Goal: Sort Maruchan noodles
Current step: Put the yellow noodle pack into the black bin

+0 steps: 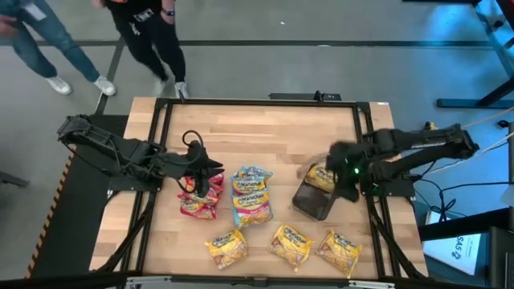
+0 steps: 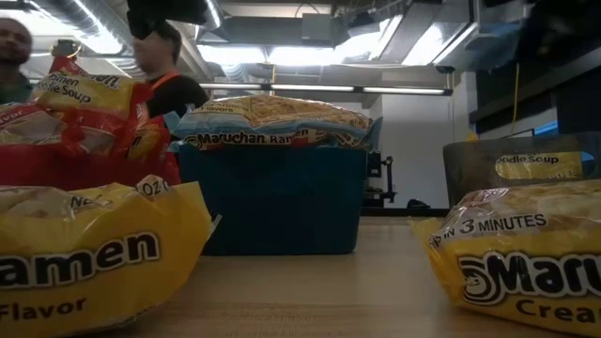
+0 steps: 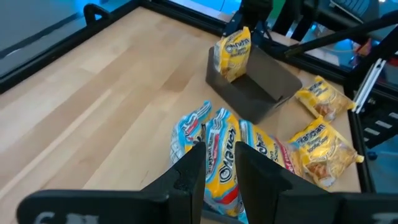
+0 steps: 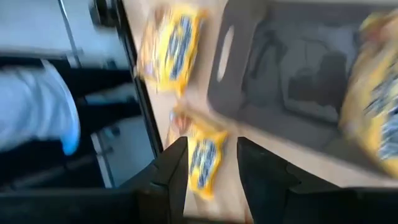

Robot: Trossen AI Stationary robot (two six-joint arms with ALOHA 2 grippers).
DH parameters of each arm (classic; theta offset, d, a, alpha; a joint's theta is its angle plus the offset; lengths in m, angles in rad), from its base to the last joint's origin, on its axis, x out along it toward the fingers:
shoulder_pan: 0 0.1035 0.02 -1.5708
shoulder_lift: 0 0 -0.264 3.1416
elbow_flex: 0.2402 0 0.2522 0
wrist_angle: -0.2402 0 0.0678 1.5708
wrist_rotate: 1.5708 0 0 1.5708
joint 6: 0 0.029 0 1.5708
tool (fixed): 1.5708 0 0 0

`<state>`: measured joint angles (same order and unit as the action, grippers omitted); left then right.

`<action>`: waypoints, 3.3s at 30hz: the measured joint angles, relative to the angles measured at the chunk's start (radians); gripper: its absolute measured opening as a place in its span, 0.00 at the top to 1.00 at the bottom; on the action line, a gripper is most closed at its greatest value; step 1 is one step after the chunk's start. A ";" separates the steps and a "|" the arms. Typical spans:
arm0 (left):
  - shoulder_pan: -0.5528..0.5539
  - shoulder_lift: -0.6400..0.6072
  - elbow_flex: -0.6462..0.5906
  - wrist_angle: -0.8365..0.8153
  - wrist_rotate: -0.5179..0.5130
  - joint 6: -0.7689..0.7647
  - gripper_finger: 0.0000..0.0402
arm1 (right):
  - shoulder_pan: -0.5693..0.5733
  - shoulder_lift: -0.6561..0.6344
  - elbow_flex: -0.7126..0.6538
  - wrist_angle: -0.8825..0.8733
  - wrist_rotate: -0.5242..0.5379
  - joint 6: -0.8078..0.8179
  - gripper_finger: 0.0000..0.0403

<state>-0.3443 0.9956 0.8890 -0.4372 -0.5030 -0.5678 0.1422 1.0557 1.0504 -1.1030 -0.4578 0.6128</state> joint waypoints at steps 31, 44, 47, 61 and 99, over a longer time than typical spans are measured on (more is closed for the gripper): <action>-0.004 0.000 0.000 -0.003 0.168 0.002 0.80 | 0.666 0.471 0.000 0.107 0.380 0.558 0.50; -0.030 0.000 0.000 -0.004 0.176 0.003 0.80 | 0.663 0.552 0.001 0.182 0.377 0.567 0.54; -0.030 0.000 0.000 -0.004 0.176 0.003 0.80 | 0.664 0.579 0.001 0.190 0.393 0.566 0.54; -0.032 -0.001 0.000 -0.004 0.179 0.002 0.80 | 0.662 0.657 0.000 0.284 0.375 0.560 0.54; -0.032 -0.001 0.000 -0.026 0.179 0.029 0.80 | 0.663 0.691 0.002 0.267 0.316 0.565 0.99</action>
<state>-0.3763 0.9951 0.8890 -0.4637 -0.3241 -0.5392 0.8050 1.7465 1.0526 -0.8359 -0.1418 1.1774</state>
